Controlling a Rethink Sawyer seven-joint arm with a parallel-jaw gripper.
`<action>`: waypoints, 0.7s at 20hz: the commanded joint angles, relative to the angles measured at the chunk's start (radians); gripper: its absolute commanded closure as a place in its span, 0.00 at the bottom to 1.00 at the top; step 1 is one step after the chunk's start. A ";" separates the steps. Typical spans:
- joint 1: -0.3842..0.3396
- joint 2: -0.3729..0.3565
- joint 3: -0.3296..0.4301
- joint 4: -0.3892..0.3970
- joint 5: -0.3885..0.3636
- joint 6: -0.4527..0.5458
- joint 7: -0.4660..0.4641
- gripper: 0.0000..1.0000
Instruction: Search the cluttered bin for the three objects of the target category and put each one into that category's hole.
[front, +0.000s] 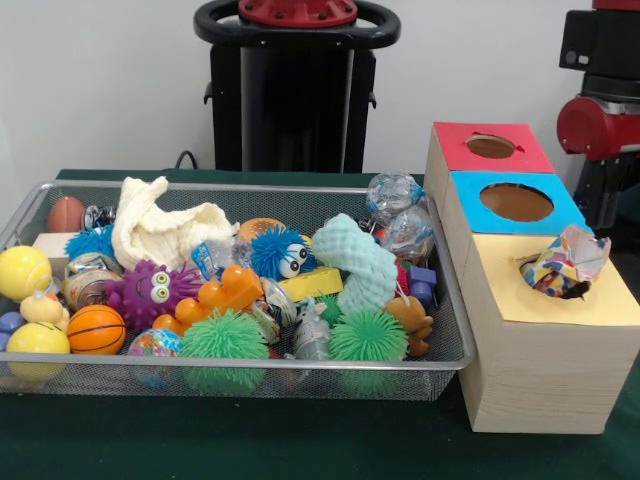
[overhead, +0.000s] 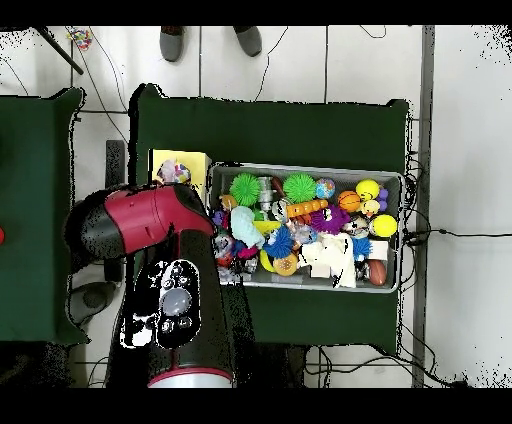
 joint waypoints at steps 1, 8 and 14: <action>-0.035 0.021 0.024 0.005 0.036 0.126 0.133 1.00; -0.102 0.015 0.080 -0.010 0.059 0.172 0.050 1.00; -0.155 0.030 0.122 -0.057 0.063 0.243 -0.005 1.00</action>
